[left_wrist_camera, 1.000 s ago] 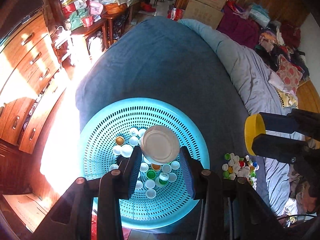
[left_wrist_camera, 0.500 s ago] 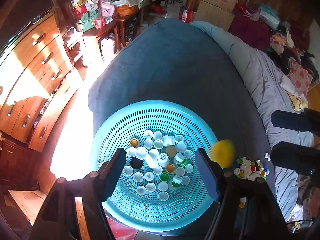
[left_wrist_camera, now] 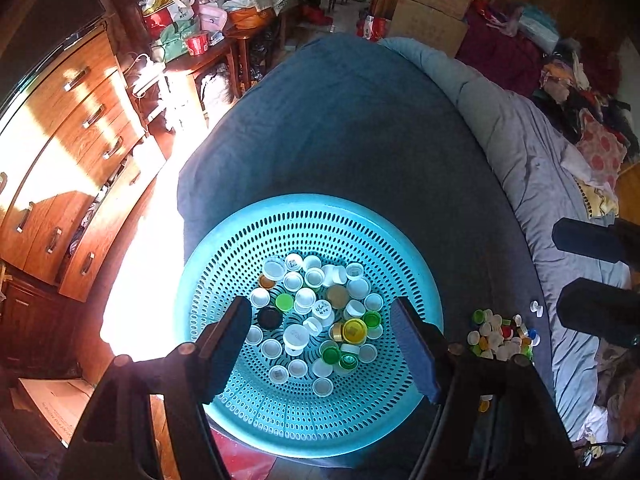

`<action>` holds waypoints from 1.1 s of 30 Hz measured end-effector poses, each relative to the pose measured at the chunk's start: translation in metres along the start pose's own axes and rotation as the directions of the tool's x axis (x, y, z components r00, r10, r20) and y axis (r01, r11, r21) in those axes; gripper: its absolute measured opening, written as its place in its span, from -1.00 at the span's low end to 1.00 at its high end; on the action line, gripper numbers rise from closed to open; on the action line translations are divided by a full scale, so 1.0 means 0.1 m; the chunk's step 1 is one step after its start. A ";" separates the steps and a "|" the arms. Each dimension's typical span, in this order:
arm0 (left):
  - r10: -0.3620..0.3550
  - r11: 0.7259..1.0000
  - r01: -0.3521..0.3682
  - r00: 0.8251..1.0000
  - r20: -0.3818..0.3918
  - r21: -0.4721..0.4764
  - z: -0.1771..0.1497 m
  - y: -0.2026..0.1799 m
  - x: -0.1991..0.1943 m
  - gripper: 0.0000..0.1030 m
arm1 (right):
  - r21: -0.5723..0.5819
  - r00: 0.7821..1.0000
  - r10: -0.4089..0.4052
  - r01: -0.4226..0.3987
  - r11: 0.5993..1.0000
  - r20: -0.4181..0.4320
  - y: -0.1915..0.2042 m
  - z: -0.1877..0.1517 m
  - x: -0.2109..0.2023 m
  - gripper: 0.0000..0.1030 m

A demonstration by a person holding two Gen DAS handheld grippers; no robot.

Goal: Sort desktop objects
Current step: 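Grasp a green-printed white cap with the left tool while the right tool grasps a white cap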

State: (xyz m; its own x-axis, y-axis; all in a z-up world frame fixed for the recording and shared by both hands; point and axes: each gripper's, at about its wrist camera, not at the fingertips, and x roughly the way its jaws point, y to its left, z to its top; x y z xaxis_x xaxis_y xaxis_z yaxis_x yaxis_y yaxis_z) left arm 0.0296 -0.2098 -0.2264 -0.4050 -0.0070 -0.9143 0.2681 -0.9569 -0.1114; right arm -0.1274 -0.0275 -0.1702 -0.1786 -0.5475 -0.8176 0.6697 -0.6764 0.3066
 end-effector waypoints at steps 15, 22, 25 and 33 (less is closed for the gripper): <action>-0.113 0.931 0.166 0.978 -0.177 0.325 -0.16 -1.91 0.79 0.42 | 0.417 0.990 -0.133 0.103 0.903 0.044 -1.76 -1.61 -0.66 0.37; -0.228 0.738 0.337 0.940 -0.254 0.584 -0.48 -3.91 1.73 0.42 | 0.672 0.962 -0.273 0.210 0.710 -0.012 -2.71 -3.22 -1.18 0.37; -0.264 0.611 0.386 0.922 -0.282 0.691 -0.64 -4.76 2.22 0.42 | 0.751 0.955 -0.295 0.227 0.621 -0.044 -3.04 -3.93 -1.30 0.37; -0.233 0.300 0.485 0.872 -0.430 0.822 -0.99 -6.10 3.34 0.34 | 0.868 0.954 -0.293 0.201 0.454 -0.068 -3.58 -5.12 -1.38 0.37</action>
State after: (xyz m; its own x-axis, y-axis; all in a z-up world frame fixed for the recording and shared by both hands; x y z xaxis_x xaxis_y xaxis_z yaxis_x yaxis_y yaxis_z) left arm -0.1829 0.3997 -0.5021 -0.0400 0.3414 -0.9391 -0.8341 -0.5289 -0.1567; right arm 0.0263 0.5422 -0.4170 -0.3176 -0.2910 -0.9025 -0.3580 -0.8445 0.3983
